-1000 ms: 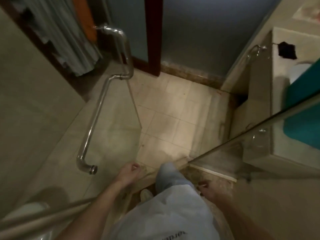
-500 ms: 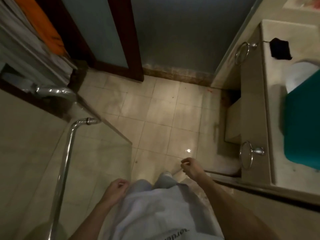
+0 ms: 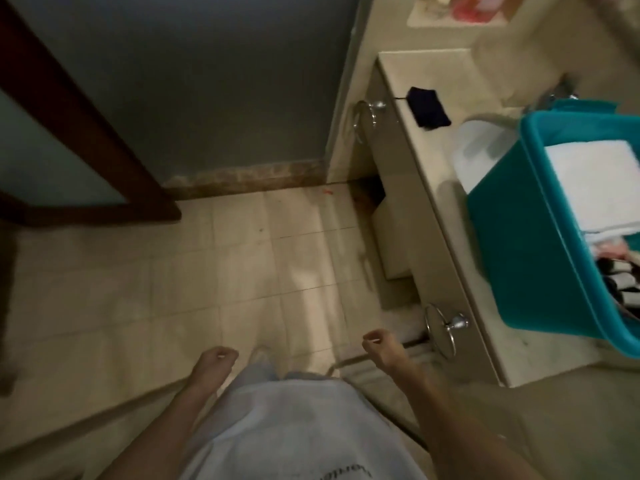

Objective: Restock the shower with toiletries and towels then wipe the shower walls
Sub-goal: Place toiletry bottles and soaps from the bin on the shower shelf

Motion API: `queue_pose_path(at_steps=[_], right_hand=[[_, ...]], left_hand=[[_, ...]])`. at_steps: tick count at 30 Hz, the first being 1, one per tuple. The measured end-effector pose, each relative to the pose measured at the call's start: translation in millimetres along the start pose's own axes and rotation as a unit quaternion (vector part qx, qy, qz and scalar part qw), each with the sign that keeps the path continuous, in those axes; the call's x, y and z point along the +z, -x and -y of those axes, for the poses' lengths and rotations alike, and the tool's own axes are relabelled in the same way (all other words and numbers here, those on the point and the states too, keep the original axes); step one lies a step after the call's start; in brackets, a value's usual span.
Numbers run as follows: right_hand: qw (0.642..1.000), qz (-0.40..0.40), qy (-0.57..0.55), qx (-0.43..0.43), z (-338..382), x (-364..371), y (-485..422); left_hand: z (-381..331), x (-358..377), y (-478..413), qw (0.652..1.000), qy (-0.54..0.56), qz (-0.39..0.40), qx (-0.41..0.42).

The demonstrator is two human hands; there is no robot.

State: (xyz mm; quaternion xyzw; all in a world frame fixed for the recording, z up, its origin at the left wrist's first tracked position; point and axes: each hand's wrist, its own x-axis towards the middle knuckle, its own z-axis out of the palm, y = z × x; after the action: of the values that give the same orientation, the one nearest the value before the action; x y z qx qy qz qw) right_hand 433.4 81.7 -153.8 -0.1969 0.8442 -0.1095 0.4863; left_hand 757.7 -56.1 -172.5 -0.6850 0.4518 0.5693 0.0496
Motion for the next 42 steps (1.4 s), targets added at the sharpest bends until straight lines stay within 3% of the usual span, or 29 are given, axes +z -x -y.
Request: queue_pose_path(at_steps=[6, 10, 18, 23, 28, 31, 38, 42], right_hand=[[0.995, -0.012, -0.071, 0.071, -1, -22, -39], [0.988, -0.040, -0.133, 0.068, 35, -55, -57], [0.964, -0.169, -0.166, -0.118, 141, -212, -92], [0.911, -0.244, -0.244, -0.227, 190, -311, -59], [0.849, -0.348, -0.290, -0.274, 204, -371, -18], [0.804, -0.427, -0.333, -0.245, 186, -394, -7], [0.726, -0.590, -0.352, -0.038, 111, -403, 1], [0.693, -0.616, -0.366, 0.081, 84, -384, 18]], left_hand=[[-171, 2, -55, 0.989, -0.066, 0.064, 0.120], [-256, 21, -80, 0.976, -0.101, 0.088, 0.172], [-332, 78, -128, 0.971, -0.165, 0.097, 0.142], [-407, 111, -107, 0.947, -0.188, 0.127, 0.228], [-521, 158, -64, 0.864, -0.211, 0.179, 0.420], [-584, 188, -30, 0.821, -0.199, 0.217, 0.489], [-685, 259, 32, 0.703, -0.202, 0.298, 0.613], [-699, 303, 66, 0.595, -0.256, 0.370, 0.666]])
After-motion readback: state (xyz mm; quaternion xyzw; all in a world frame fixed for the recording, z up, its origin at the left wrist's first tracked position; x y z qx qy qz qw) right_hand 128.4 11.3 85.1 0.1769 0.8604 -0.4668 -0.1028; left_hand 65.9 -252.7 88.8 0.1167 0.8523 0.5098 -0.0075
